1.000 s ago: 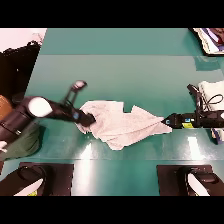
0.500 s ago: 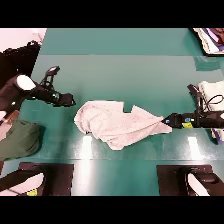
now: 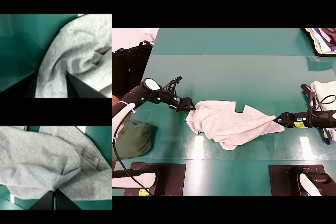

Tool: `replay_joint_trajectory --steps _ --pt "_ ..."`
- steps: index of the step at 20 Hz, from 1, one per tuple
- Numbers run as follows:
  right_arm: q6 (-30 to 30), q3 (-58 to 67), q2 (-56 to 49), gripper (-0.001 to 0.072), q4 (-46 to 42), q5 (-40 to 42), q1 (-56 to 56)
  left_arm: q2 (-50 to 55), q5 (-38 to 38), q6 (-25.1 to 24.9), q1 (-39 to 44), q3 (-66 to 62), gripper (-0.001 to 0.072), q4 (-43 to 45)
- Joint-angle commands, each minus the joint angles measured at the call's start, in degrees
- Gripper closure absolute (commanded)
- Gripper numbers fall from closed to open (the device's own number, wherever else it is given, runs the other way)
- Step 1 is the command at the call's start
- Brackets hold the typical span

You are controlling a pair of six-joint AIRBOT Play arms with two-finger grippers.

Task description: Fold the shirts.

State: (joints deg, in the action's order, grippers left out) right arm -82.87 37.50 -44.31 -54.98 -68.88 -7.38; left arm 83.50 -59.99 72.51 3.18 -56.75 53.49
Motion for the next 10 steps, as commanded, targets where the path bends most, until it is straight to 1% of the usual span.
replay_joint_trajectory --steps 1,2,3,4,5,8,10 --pt "-0.8 0.0 0.0 0.0701 0.0 0.4 0.0 0.9 1.0 -0.5 2.9 0.0 0.0279 1.7" --pt "-0.9 0.0 0.1 0.0701 0.0 0.3 0.0 0.9 1.4 -0.5 3.3 0.0 0.0281 2.3" --pt "-0.9 0.0 0.1 0.0701 0.3 0.2 0.0 0.8 1.3 0.2 3.1 -0.3 0.0304 1.8" --pt "-0.9 0.0 0.1 0.0701 0.6 0.3 0.0 0.7 0.6 0.7 2.6 -1.0 0.0517 2.0" --pt "-0.9 0.0 0.1 0.0702 1.0 0.8 0.0 0.6 -0.6 0.7 2.2 -2.1 0.0675 2.3" --pt "-0.6 3.3 0.0 0.0701 0.7 1.7 0.1 -0.1 -6.6 1.4 0.8 -9.5 0.0684 2.4" --pt "-0.6 9.5 -0.1 0.0701 -1.1 1.6 0.1 -3.6 -8.0 2.6 -0.1 -16.0 0.0684 3.3"
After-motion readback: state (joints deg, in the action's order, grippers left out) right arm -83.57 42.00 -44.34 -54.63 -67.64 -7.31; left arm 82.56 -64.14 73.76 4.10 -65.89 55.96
